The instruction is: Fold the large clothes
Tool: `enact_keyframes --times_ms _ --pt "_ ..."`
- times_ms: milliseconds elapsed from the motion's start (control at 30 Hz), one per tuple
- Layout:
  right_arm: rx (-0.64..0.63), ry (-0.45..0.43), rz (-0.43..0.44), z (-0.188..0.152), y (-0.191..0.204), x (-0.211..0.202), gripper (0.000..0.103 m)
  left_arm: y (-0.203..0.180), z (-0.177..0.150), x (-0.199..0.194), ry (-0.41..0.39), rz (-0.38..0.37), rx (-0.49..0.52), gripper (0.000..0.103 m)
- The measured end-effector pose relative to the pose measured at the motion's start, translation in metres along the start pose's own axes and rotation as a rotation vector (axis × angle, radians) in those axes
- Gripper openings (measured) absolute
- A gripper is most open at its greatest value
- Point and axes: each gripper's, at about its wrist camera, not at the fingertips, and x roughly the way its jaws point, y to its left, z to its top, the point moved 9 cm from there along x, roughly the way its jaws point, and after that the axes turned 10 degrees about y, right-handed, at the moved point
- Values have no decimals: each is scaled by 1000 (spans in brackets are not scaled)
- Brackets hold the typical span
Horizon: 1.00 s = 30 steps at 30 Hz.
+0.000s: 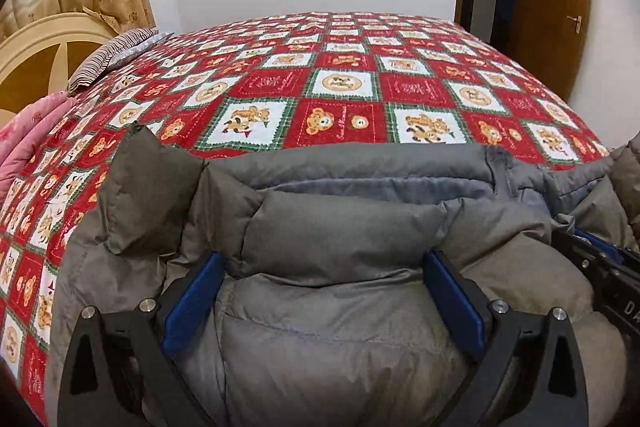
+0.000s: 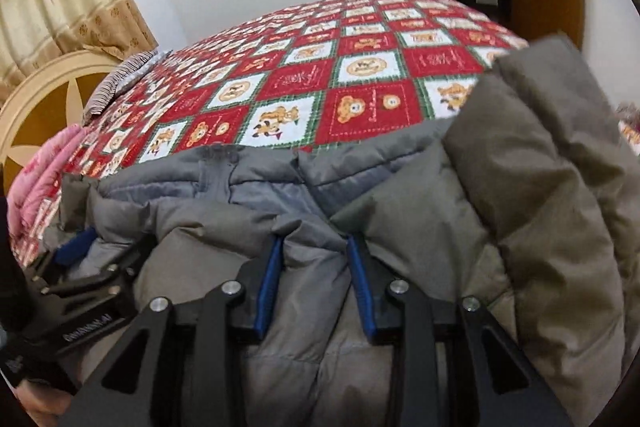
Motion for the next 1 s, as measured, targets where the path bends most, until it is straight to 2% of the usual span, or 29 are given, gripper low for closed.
enact_keyframes --times_ms 400,500,533,633,667,700,733,800,1000 --pt "5 46 -11 4 1 2 36 -1 -5 17 42 12 -3 102" --pt "56 -43 13 19 -12 -24 36 -1 -6 18 42 12 -3 102" --pt "88 -74 -2 25 -26 -34 36 -1 -5 17 43 12 -3 102" --pt "121 -70 -117 29 -63 -36 34 -1 -5 18 42 13 -2 102" --pt "120 -62 -166 27 -77 -35 32 -1 -5 18 42 12 -2 102" --pt "125 -55 -184 24 -88 -33 25 -1 -5 18 41 11 -2 102" --pt "138 -51 -172 20 -98 -29 20 -1 -5 18 41 10 -3 102" --pt "166 -55 -170 16 -109 -24 1 -1 -4 18 40 7 -2 102" --pt "240 -73 -111 14 -120 -21 0 -1 -5 19 42 2 -3 102"
